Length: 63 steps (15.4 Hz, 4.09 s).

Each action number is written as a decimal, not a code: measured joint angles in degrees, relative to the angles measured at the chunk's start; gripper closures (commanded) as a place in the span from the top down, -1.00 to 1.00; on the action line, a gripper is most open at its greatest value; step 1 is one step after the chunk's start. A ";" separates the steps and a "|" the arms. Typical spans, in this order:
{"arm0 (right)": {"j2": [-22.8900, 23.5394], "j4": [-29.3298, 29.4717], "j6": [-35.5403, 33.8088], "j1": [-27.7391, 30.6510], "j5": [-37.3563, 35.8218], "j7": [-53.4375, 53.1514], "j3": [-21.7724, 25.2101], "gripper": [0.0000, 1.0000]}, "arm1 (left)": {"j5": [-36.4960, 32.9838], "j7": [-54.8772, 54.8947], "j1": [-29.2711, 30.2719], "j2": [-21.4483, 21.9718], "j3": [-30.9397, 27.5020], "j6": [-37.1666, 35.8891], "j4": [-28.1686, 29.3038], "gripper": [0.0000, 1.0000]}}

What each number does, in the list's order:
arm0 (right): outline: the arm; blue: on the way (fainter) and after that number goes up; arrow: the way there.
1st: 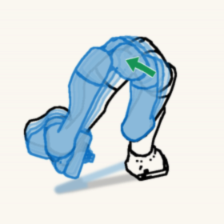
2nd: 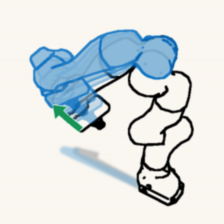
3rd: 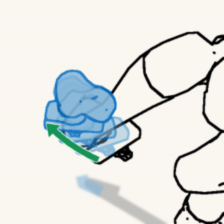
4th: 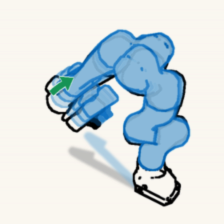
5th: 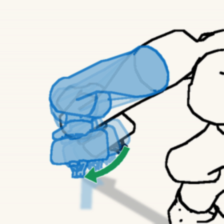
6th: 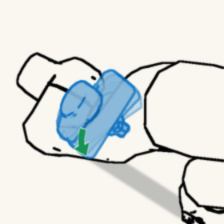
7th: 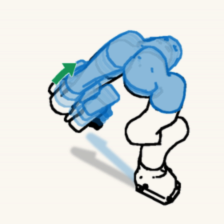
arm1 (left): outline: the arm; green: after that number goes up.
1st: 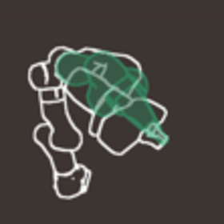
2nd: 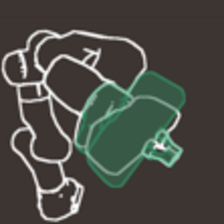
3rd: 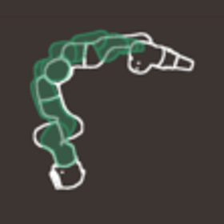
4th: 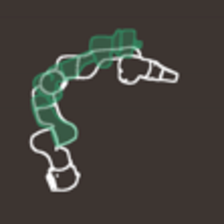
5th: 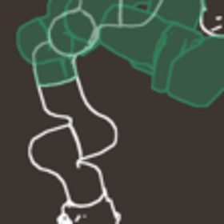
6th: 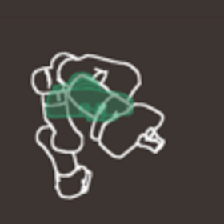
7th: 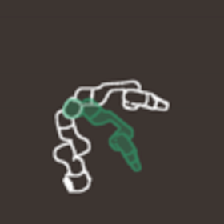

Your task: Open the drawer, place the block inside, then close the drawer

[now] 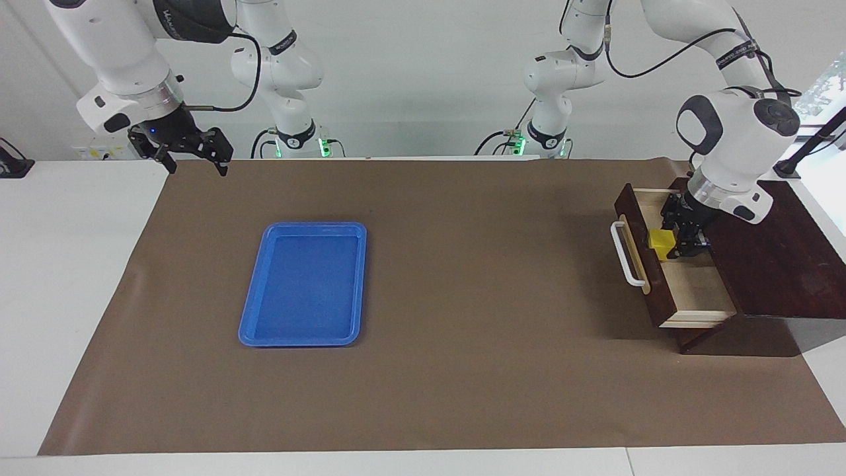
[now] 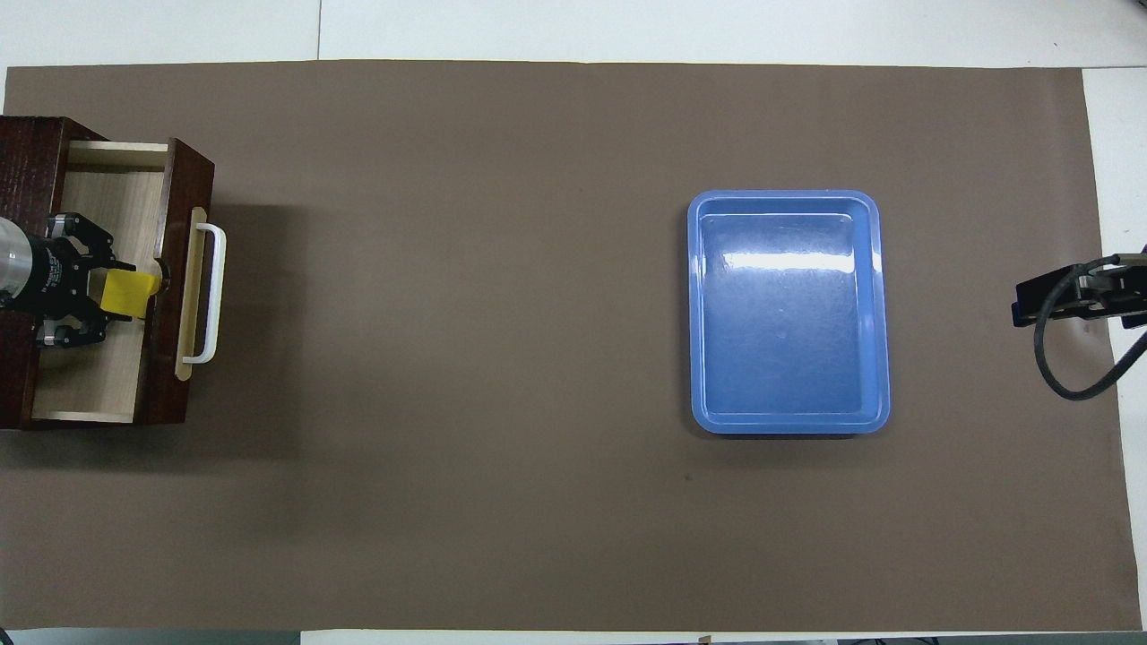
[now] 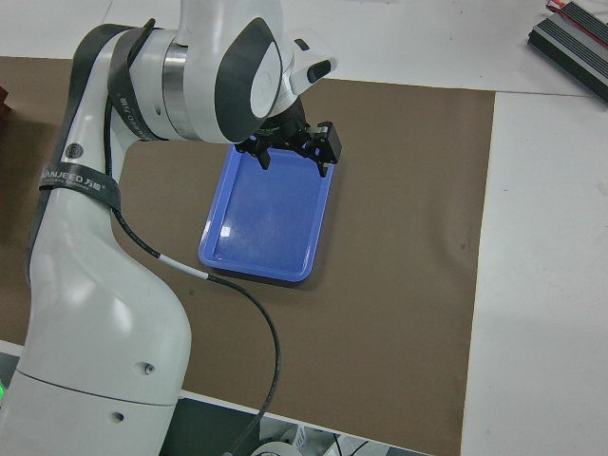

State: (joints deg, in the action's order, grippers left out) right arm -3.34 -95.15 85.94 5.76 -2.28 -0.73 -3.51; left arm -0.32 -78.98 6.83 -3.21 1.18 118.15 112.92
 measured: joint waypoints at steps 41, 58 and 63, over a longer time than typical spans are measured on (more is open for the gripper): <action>1.91 4.60 -3.51 -0.12 0.54 0.00 -0.16 1.00 | -0.68 -8.03 -11.02 -2.70 -0.38 -4.10 -5.47 1.00; 1.91 4.70 -3.51 -0.12 0.54 0.00 -0.16 1.00 | -4.68 2.24 -0.18 -2.63 -0.49 -0.39 -4.49 1.00; 1.91 4.71 -3.51 -0.12 0.54 0.00 -0.16 1.00 | -4.81 3.29 0.51 -2.63 -0.53 -0.12 -4.48 1.00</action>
State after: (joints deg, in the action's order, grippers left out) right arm -1.43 -90.44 82.42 5.63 -1.75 -0.73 -3.66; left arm -5.12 -75.69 7.34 -5.84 0.65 118.03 108.44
